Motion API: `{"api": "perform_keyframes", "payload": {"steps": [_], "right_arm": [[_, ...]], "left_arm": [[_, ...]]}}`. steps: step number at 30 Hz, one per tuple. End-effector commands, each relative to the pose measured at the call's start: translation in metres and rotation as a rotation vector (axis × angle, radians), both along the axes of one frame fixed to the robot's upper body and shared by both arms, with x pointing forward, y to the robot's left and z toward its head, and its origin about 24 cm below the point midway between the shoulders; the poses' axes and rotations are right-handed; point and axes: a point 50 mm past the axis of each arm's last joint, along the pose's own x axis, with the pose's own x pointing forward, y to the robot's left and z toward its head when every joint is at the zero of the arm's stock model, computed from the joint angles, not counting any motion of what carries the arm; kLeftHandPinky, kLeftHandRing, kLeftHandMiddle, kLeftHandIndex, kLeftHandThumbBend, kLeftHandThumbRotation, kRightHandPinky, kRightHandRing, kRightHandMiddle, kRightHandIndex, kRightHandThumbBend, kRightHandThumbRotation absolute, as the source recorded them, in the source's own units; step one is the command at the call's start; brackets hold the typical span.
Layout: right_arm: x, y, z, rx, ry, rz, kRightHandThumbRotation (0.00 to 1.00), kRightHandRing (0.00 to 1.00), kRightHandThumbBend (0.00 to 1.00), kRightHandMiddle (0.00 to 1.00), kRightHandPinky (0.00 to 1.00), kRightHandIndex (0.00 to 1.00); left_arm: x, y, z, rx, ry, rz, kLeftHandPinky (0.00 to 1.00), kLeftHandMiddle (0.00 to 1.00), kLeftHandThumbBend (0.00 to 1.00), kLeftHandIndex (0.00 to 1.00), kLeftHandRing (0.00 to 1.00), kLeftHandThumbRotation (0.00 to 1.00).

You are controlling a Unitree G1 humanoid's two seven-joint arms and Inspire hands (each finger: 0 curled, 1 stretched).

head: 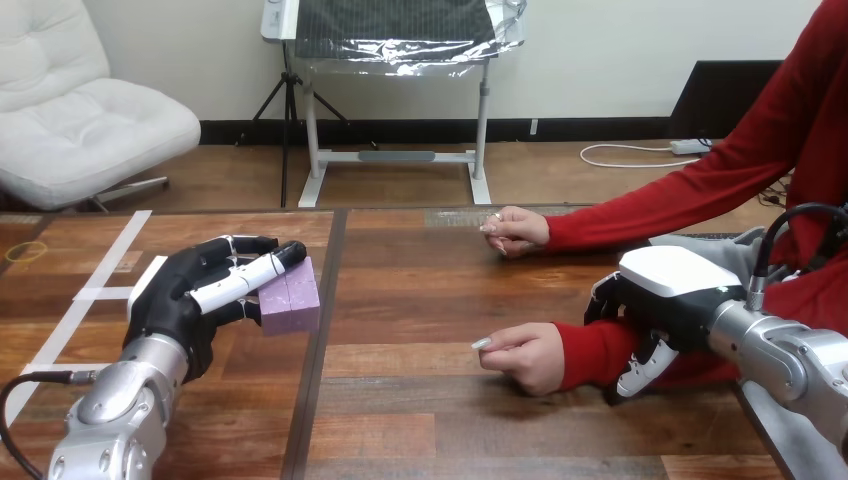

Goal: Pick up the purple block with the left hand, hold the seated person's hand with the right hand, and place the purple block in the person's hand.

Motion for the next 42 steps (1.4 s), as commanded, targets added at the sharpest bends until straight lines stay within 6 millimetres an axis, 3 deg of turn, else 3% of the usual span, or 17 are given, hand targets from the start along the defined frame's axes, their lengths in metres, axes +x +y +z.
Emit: {"api": "perform_keyframes", "payload": {"steps": [1, 16, 20, 26, 42], "right_arm": [[0.0087, 0.0141, 0.0060, 0.008, -0.028, 0.036, 0.16, 0.62, 0.93, 0.65, 0.52, 0.61], [0.0081, 0.0150, 0.0030, 0.021, -0.004, 0.029, 0.20, 0.47, 0.83, 0.54, 0.40, 0.55], [0.0082, 0.0146, 0.0030, 0.037, 0.000, 0.019, 0.19, 0.39, 0.80, 0.47, 0.33, 0.51], [0.0084, 0.0132, 0.0036, 0.041, -0.003, 0.016, 0.18, 0.31, 0.78, 0.39, 0.25, 0.43], [0.0102, 0.0087, 0.0102, 0.083, -0.030, -0.004, 0.26, 0.20, 0.78, 0.27, 0.16, 0.28]], "left_arm": [[0.0103, -0.0028, 0.0276, 0.010, -0.114, -0.006, 0.23, 0.38, 0.45, 0.42, 0.30, 0.00], [0.0102, -0.0030, 0.0275, 0.005, -0.111, -0.004, 0.23, 0.38, 0.44, 0.42, 0.31, 0.00], [0.0100, -0.0028, 0.0274, 0.005, -0.113, -0.006, 0.23, 0.38, 0.44, 0.42, 0.31, 0.00], [0.0100, -0.0027, 0.0275, 0.011, -0.114, -0.007, 0.23, 0.38, 0.44, 0.42, 0.31, 0.00], [0.0101, -0.0022, 0.0273, 0.018, -0.115, -0.003, 0.23, 0.38, 0.45, 0.42, 0.31, 0.00]]}}
